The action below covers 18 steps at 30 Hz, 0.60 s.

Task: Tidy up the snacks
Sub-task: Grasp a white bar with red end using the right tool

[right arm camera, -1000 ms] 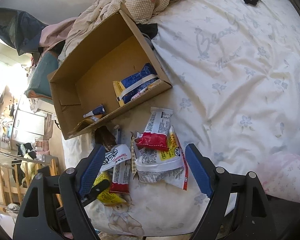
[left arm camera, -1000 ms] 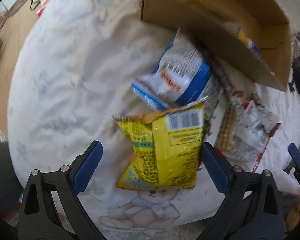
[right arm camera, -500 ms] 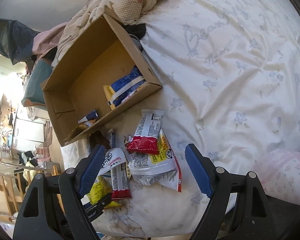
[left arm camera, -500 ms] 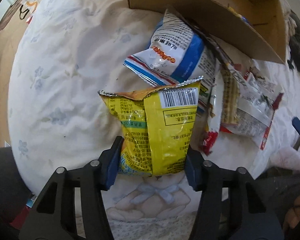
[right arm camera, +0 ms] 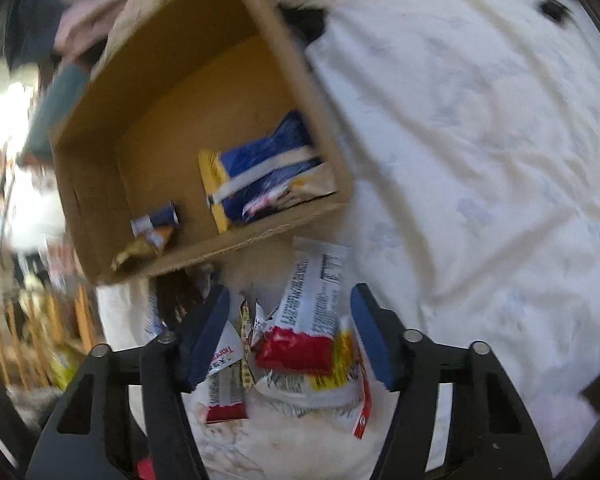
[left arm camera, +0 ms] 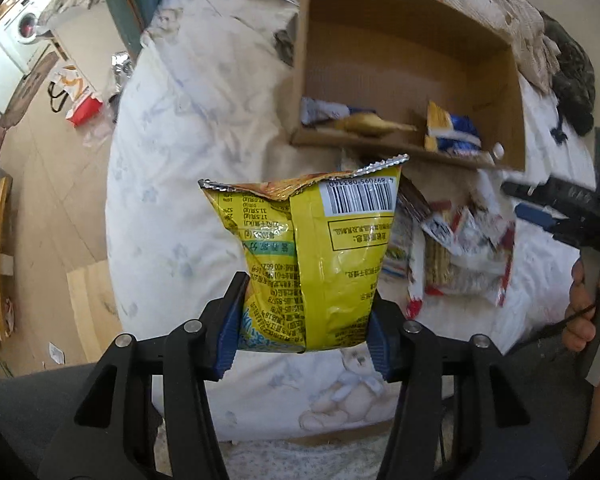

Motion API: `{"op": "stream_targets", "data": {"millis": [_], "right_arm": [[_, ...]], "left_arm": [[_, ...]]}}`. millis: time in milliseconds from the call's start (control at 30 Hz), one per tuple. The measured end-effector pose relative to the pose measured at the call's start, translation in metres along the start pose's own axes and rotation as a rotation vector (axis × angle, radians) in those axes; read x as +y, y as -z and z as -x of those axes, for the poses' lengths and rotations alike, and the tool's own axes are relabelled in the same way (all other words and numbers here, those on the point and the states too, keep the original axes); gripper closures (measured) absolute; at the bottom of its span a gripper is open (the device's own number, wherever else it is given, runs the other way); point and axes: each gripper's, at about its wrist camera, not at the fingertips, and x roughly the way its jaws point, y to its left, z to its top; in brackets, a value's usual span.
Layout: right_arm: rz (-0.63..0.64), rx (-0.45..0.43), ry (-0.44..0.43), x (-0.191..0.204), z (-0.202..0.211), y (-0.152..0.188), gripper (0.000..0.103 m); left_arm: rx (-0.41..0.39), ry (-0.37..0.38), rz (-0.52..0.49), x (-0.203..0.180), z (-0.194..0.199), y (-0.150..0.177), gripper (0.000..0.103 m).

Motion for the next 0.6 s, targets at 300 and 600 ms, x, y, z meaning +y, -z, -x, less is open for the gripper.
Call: {"op": "stream_targets", "data": {"millis": [300, 600], "right_arm": [[0.088, 0.106, 0.150, 0.011, -0.044, -0.004, 0.060], [0.071, 0.012, 0.044, 0.007, -0.009, 0.004, 0.070]], "left_arm": [[0.030, 0.059, 0.076, 0.003, -0.017, -0.006, 0.054], [0.010, 0.039, 0.073, 0.000, -0.017, -0.007, 0.054]]}}
